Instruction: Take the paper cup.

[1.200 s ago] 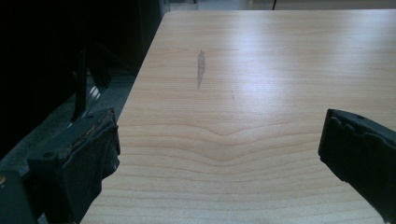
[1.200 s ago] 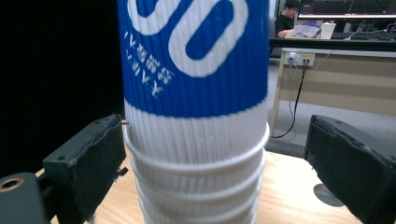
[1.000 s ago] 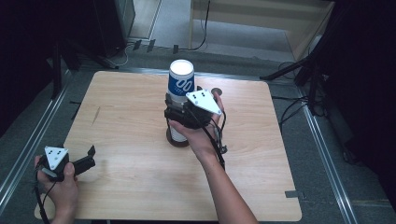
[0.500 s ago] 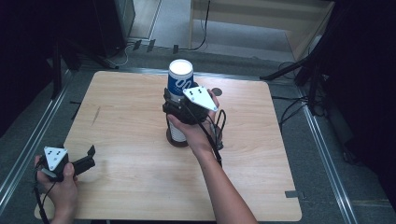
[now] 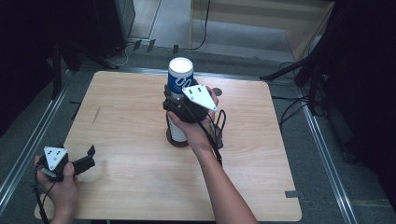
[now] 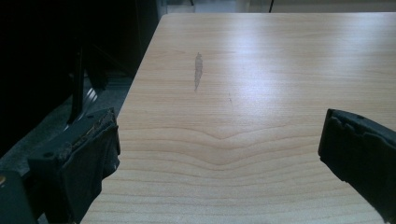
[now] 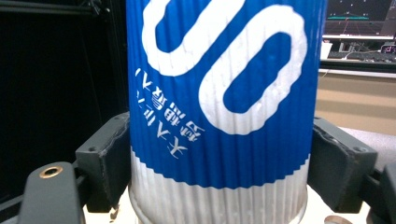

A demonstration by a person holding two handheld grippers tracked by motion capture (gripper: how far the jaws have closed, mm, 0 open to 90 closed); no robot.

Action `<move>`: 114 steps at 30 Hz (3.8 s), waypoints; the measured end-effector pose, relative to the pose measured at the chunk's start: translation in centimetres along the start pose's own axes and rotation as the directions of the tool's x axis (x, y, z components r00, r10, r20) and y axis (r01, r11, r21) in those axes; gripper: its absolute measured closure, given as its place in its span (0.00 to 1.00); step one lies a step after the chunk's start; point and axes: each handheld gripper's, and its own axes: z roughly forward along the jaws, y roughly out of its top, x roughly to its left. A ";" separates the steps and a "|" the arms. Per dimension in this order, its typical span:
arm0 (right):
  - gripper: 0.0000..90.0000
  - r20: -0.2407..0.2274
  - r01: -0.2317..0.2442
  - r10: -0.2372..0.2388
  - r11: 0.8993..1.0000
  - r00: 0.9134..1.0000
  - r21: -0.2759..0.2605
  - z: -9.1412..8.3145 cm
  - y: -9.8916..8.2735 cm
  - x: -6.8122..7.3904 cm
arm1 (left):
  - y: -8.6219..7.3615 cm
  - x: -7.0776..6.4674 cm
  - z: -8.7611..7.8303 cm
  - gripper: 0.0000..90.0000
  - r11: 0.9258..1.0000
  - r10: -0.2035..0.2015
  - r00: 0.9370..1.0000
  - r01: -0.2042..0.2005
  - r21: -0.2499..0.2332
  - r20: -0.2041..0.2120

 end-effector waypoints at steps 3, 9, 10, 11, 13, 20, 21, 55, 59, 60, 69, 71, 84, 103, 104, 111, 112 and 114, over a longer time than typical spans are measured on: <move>0.21 0.005 -0.002 0.002 1.000 1.000 -0.014 -0.1 0.2 -0.1 | 0.0 0.0 0.0 0.00 1.000 0.001 1.000 -0.001 0.000 -0.001; 0.21 -0.005 0.003 -0.004 0.999 1.000 -0.042 -0.1 1.0 -0.1 | 0.0 0.0 0.0 0.00 1.000 -0.005 1.000 0.005 0.002 -0.004; 0.22 -0.015 0.010 -0.011 0.999 1.000 -0.051 -0.1 1.2 -0.2 | 0.0 0.0 0.0 0.00 1.000 -0.004 1.000 0.004 0.003 -0.005; 0.22 -0.015 0.010 -0.011 0.999 1.000 -0.051 -0.1 1.2 -0.2 | 0.0 0.0 0.0 0.00 1.000 -0.004 1.000 0.004 0.003 -0.005; 0.22 -0.024 0.011 -0.013 0.997 1.000 -0.071 -0.2 1.6 -0.2 | 0.0 0.0 0.0 0.00 1.000 -0.004 1.000 0.004 0.002 -0.006; 0.22 -0.016 0.012 -0.014 0.994 1.000 -0.105 -0.4 2.5 0.0 | 0.0 0.0 0.0 0.00 1.000 -0.005 1.000 0.005 0.002 -0.008; 0.22 -0.012 0.008 -0.009 0.993 1.000 -0.119 -0.4 2.7 -0.1 | 0.0 0.0 0.0 0.00 1.000 -0.005 1.000 0.005 0.002 -0.007; 0.24 0.025 0.003 0.003 0.972 1.000 -0.235 -1.5 6.8 -0.9 | 0.0 0.0 0.0 0.00 1.000 -0.005 1.000 0.005 0.000 -0.005; 0.24 0.042 0.006 0.004 0.973 0.999 -0.232 -1.9 6.9 -1.5 | 0.0 0.0 0.0 0.00 1.000 -0.005 1.000 0.005 0.001 -0.006; 0.24 0.048 0.004 0.008 0.972 0.999 -0.233 -2.1 6.9 -1.9 | 0.0 0.0 0.0 0.00 1.000 -0.005 1.000 0.005 0.001 -0.006; 0.24 0.081 0.004 0.015 0.974 0.997 -0.225 -3.1 6.9 -3.5 | 0.0 0.0 0.0 0.00 1.000 -0.002 1.000 0.002 0.003 -0.002; 0.24 0.090 0.002 0.019 0.974 0.996 -0.225 -3.3 6.8 -4.0 | 0.0 -0.1 0.1 0.00 1.000 -0.002 1.000 0.002 0.005 0.000; 0.24 0.153 0.004 0.023 0.984 0.988 -0.177 -5.2 4.4 -7.1 | 0.0 -0.2 0.0 0.00 1.000 -0.004 1.000 0.004 0.004 0.004; 0.24 0.184 -0.010 0.029 0.995 0.982 -0.103 -8.9 -2.3 -9.2 | 0.1 -0.4 0.3 0.00 1.000 0.015 0.999 -0.016 0.018 0.036; 0.24 0.181 -0.004 0.020 0.996 0.983 -0.094 -9.2 -2.9 -9.2 | 0.2 -0.4 0.3 0.00 1.000 0.018 0.999 -0.019 0.019 0.048; 0.24 0.178 -0.003 0.013 0.998 0.984 -0.058 -10.4 -5.2 -8.9 | 0.8 -2.0 0.3 0.00 0.999 0.034 0.990 -0.035 0.001 0.137; 0.24 0.178 -0.003 0.013 0.998 0.984 -0.058 -10.4 -5.2 -8.9 | 0.8 -2.0 0.3 0.00 0.999 0.034 0.990 -0.035 0.001 0.137; 0.24 0.173 -0.008 0.016 0.999 0.985 -0.046 -10.9 -6.0 -8.7 | 1.1 -3.0 0.1 0.00 0.998 0.059 0.983 -0.057 -0.016 0.172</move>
